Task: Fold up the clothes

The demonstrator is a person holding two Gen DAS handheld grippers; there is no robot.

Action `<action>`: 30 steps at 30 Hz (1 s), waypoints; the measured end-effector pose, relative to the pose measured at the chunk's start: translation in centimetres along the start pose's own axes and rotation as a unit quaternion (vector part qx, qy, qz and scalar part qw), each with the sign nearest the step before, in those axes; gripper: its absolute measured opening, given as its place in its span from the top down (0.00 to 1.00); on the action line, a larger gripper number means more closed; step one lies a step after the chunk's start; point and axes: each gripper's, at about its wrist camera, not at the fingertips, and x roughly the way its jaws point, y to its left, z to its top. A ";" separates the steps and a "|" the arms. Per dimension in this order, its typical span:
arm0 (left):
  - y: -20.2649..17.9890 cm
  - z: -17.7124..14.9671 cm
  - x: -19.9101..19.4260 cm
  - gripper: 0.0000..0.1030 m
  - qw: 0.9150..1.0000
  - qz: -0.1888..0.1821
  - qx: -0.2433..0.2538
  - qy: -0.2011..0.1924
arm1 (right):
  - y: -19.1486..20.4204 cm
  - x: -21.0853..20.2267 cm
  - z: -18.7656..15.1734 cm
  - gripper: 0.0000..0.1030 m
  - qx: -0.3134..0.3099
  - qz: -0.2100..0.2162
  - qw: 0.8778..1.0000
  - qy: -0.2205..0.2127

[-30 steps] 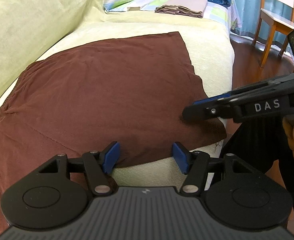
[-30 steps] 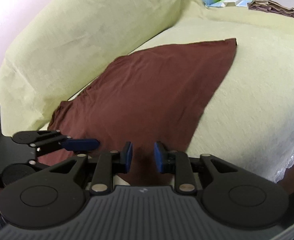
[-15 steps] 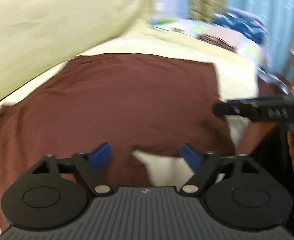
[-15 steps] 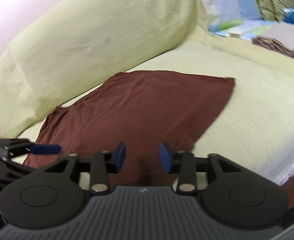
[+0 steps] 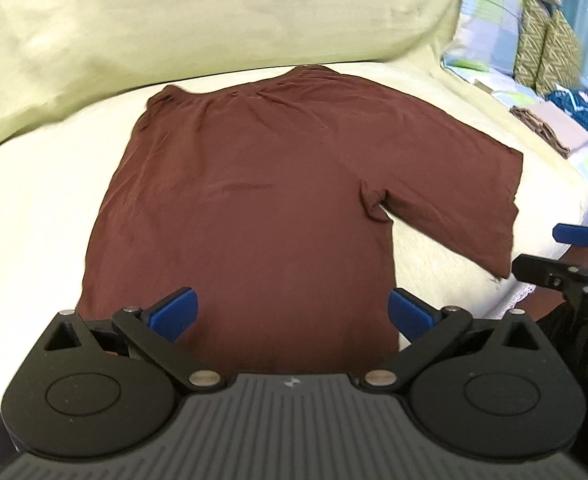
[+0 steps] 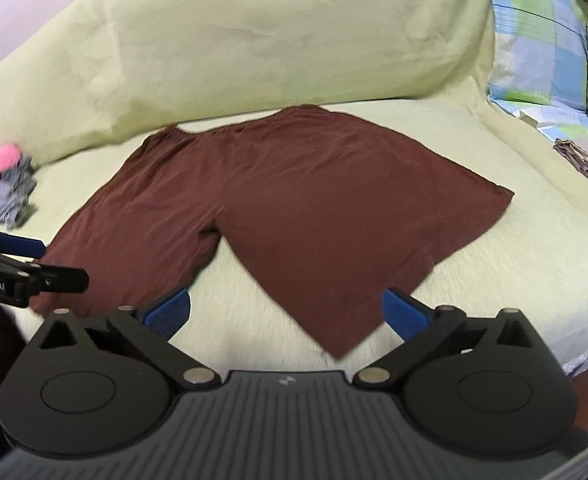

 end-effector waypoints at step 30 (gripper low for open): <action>-1.5 -5.2 -4.0 0.01 0.996 0.021 -0.086 -0.002 | 2.3 -4.2 -1.7 0.01 -0.050 -0.011 0.999 0.015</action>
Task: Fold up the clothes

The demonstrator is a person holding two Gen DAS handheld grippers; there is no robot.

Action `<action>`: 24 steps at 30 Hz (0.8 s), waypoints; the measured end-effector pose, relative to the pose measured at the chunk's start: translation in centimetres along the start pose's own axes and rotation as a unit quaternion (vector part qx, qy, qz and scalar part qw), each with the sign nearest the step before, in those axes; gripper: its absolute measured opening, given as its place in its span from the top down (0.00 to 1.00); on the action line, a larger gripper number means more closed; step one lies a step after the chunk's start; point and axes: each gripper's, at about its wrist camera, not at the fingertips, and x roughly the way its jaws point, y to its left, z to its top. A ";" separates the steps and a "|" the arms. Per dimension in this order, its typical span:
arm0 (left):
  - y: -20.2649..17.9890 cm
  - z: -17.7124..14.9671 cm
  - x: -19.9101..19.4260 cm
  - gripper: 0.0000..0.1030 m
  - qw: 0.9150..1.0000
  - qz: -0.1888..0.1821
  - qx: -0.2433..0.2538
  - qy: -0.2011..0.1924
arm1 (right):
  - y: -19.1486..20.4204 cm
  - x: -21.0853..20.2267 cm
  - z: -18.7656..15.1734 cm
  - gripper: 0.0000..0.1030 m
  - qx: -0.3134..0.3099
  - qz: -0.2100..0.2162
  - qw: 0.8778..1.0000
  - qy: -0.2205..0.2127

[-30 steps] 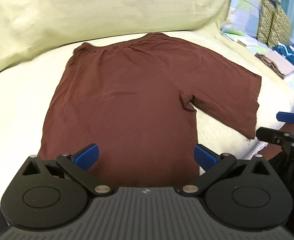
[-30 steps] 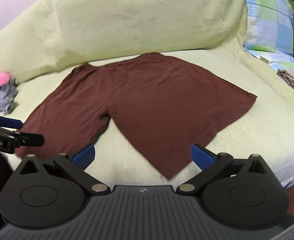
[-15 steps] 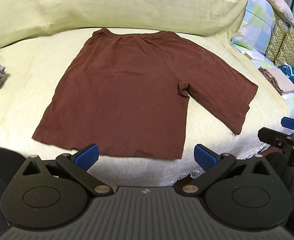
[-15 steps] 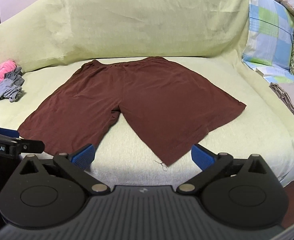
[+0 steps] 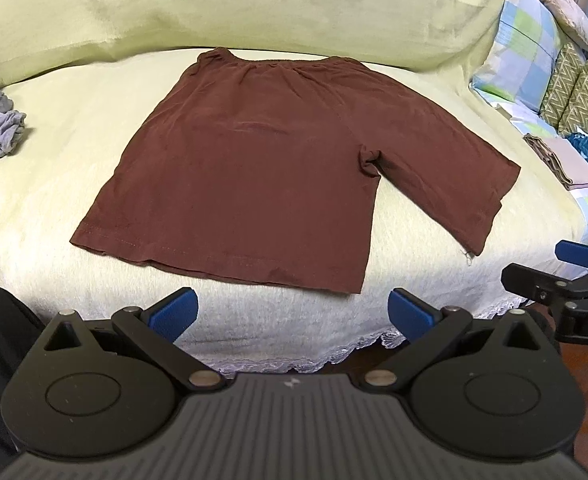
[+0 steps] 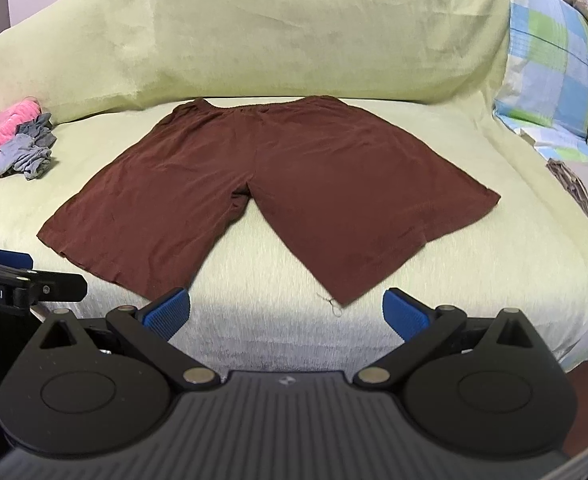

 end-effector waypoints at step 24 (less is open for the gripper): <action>0.5 -0.3 1.2 0.01 1.000 0.007 -0.018 0.009 | 0.2 1.4 0.0 0.01 0.006 -0.004 1.000 0.015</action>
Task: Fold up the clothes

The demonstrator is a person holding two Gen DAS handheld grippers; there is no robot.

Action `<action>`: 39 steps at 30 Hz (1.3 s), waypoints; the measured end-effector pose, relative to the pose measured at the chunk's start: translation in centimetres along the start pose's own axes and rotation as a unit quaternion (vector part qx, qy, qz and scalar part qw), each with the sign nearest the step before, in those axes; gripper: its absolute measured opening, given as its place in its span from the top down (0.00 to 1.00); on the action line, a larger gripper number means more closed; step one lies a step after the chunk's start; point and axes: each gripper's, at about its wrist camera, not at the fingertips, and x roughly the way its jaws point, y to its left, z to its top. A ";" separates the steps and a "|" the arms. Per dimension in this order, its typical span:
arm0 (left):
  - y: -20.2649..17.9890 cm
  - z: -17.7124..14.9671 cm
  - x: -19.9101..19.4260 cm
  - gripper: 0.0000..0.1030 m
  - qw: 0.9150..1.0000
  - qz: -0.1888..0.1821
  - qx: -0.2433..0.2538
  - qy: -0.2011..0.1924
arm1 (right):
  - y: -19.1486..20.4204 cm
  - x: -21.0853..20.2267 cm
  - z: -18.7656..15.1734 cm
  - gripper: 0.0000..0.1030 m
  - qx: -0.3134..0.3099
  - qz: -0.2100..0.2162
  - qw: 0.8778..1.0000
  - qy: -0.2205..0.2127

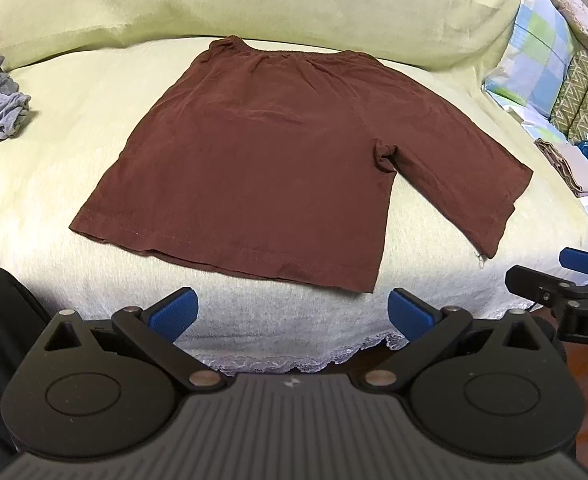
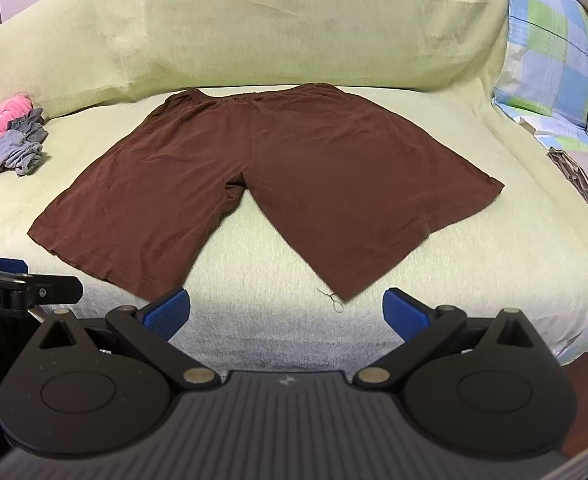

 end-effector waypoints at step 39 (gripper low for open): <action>-1.3 -0.3 0.0 0.01 1.000 -0.011 0.016 -0.005 | -1.0 0.2 0.2 0.01 0.004 -0.011 1.000 -0.006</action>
